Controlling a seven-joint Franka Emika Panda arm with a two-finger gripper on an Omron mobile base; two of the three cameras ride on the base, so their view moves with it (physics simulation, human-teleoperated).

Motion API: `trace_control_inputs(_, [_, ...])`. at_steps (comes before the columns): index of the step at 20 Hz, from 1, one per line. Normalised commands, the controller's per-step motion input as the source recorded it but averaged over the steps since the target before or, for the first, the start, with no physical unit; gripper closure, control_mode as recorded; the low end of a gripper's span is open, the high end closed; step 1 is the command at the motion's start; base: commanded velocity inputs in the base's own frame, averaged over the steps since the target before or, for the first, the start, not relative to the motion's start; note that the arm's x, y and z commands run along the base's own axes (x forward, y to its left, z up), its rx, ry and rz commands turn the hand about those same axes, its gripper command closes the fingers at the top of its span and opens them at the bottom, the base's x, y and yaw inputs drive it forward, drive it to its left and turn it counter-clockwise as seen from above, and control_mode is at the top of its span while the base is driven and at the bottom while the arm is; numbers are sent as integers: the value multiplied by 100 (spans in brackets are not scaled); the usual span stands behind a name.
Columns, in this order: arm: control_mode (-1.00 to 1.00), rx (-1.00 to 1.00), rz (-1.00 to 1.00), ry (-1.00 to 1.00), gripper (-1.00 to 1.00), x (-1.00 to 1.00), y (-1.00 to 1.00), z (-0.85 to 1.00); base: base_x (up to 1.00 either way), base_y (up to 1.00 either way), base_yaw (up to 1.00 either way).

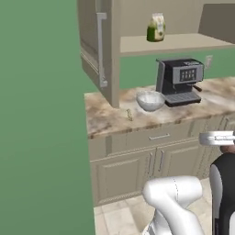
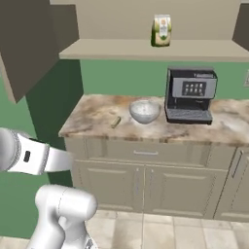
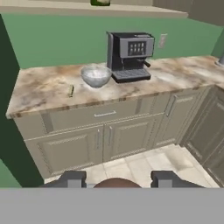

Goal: Pick the egg and butter from the fridge and place them by the bowl for mixing.

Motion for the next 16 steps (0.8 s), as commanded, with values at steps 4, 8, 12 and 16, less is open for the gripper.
trace_control_inputs(4, [100,0,0,0,100,0,0,0,97,-23,10])
trace_control_inputs(8, [100,0,0,0,100,0,0,0,40,-59,33])
trace_control_inputs(12, [100,0,0,0,100,0,0,0,5,-54,36])
trace_control_inputs(16, [100,0,0,0,100,0,0,0,0,-14,6])
